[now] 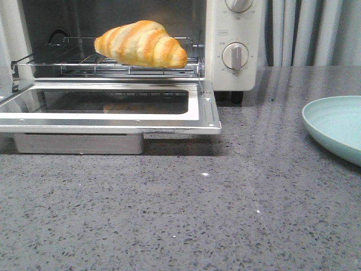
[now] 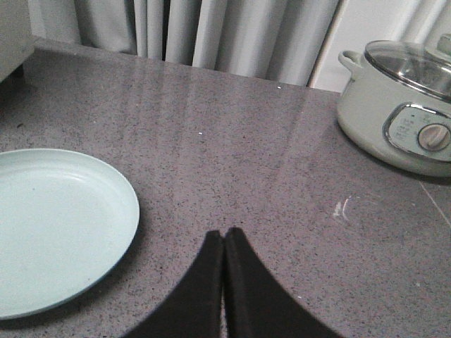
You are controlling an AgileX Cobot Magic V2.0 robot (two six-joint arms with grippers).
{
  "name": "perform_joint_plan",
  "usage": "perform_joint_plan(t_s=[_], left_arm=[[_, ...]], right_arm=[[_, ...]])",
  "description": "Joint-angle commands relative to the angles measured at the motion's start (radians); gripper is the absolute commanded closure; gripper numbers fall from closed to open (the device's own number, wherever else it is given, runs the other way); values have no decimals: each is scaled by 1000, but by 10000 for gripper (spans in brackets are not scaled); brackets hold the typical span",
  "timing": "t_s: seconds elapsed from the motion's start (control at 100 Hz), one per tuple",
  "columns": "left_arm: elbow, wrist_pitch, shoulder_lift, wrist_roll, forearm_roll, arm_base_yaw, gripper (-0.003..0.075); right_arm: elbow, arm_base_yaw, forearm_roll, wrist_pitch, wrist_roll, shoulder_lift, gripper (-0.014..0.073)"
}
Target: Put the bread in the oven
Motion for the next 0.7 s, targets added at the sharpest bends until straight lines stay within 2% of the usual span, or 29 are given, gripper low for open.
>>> perform_joint_plan(t_s=[0.0,0.69], left_arm=[[-19,-70,18,3,-9,3,740],[-19,-32,18,1,-66,1,740]], right_arm=[[-9,23,-63,27,30,-23,644],[11,27,-68,19,26,-17,644]])
